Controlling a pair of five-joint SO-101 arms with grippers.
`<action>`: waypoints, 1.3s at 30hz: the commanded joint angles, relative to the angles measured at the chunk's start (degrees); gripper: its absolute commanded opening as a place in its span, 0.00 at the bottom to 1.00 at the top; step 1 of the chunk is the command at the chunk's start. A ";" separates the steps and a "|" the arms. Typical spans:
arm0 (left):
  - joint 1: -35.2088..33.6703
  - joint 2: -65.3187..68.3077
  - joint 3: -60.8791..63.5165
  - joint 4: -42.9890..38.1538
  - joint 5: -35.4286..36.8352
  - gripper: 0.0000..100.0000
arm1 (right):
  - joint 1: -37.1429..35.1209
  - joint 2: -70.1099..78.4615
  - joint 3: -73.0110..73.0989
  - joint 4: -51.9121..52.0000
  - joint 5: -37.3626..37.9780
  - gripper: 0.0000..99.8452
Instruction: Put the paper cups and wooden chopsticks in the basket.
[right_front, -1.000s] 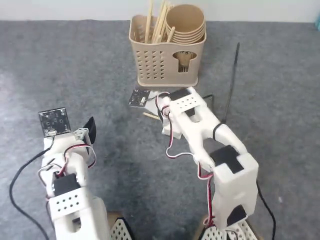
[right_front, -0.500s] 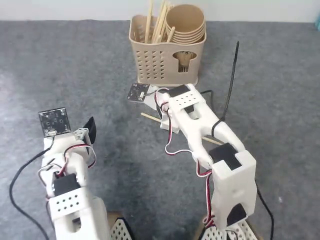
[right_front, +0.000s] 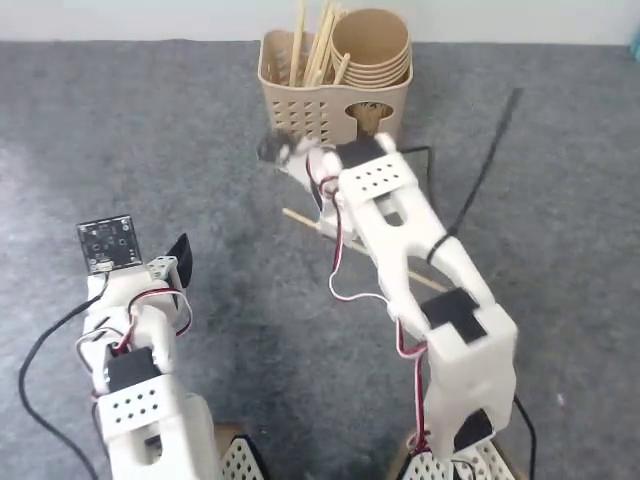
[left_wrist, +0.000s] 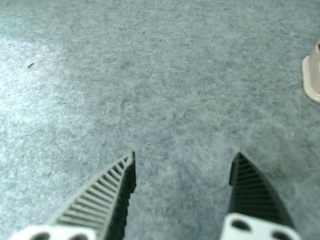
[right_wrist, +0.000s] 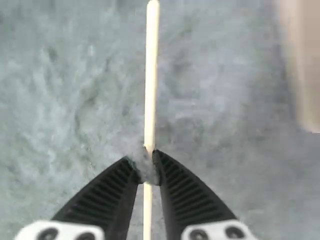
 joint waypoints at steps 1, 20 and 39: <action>-0.09 -0.62 -0.57 -1.49 -0.35 0.29 | 0.31 -10.42 -5.80 0.31 -4.22 0.01; -0.18 -0.62 -0.57 -1.32 -0.35 0.29 | -0.48 -7.34 7.91 -8.75 -7.65 0.15; -0.18 -0.53 -0.57 -1.49 -0.35 0.29 | -2.24 4.53 8.79 -21.14 -7.65 0.15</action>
